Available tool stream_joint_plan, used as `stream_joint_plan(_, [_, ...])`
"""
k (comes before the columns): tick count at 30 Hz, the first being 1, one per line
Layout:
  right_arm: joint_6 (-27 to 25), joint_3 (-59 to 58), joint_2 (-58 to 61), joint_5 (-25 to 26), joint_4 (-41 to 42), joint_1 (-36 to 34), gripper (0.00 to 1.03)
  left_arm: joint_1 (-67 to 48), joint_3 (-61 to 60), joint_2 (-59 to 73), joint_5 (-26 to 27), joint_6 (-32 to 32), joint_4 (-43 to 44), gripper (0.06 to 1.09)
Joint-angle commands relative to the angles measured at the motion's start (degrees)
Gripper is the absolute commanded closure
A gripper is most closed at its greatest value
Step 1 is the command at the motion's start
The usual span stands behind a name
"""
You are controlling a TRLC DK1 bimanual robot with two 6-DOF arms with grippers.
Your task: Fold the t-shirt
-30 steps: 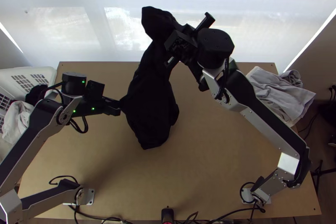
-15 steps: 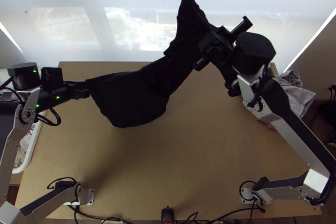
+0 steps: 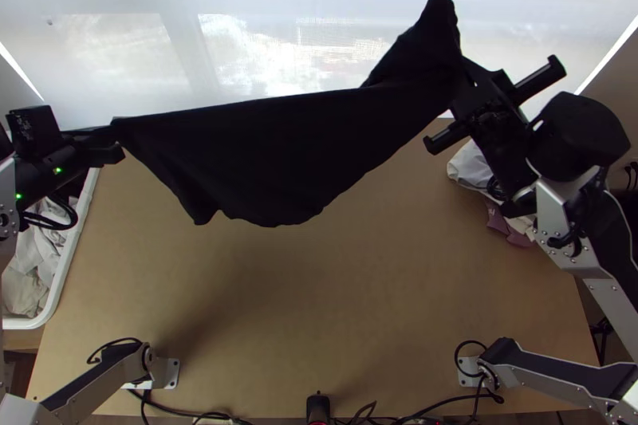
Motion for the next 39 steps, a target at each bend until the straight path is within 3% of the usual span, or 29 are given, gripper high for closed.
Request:
stream_joint_plan(1, [1.1, -2.8, -5.3, 0.1, -1.0, -0.4, 1.00, 2.1, 7.1, 0.5, -0.2, -0.4, 0.0, 1.05])
stream_joint_plan(21, [1.9, -3.5, -14.1, 0.1, -4.4, 0.6, 1.00, -3.1, 17.4, -4.1, -0.1, -0.3, -9.7, 1.05])
stream_joint_plan(39, [9.7, -10.1, -23.5, 0.0, -21.4, 3.1, 1.00, -21.2, -4.7, -14.7, 0.0, 4.3, -24.2, 1.05])
